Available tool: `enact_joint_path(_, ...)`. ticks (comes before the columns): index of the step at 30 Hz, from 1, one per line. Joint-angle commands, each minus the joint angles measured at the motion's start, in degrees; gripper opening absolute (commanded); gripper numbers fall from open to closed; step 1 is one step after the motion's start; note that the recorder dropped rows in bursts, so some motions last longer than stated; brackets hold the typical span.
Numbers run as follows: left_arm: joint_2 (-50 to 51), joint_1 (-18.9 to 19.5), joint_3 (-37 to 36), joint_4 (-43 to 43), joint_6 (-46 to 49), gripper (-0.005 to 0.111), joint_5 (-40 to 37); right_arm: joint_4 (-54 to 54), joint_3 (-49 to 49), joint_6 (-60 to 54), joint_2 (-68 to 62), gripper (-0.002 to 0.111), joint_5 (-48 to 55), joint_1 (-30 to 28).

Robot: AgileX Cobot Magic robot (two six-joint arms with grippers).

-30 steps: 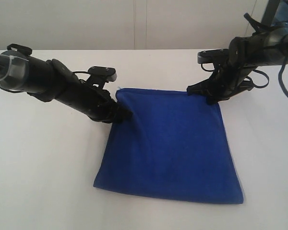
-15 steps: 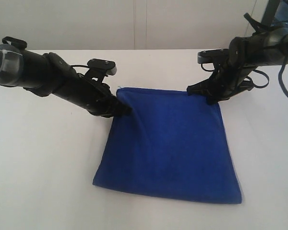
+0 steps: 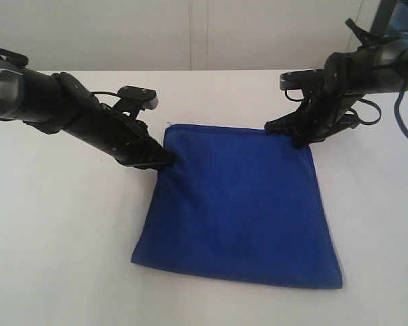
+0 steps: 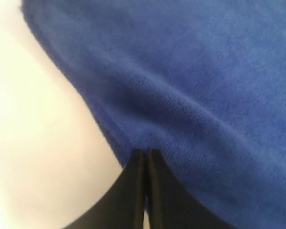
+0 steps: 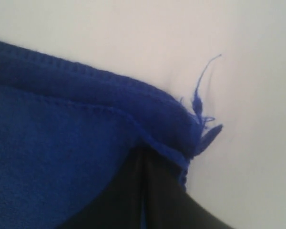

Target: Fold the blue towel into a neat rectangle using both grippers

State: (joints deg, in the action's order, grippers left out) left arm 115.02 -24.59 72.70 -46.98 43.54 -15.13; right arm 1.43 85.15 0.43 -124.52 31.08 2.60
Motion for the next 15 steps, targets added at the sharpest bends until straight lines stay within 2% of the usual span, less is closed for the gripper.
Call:
enact_joint_path(1,-0.57,0.48,-0.09,0.18,-0.3,0.0,-1.69,-0.1,0.18,-0.43,-0.34,0.0,0.4,-0.32)
enact_joint_path(15,3.05,0.48,-0.09,1.35,-0.16,0.0,-2.44,-0.1,0.18,-0.43,-0.34,0.0,-0.03,-0.32)
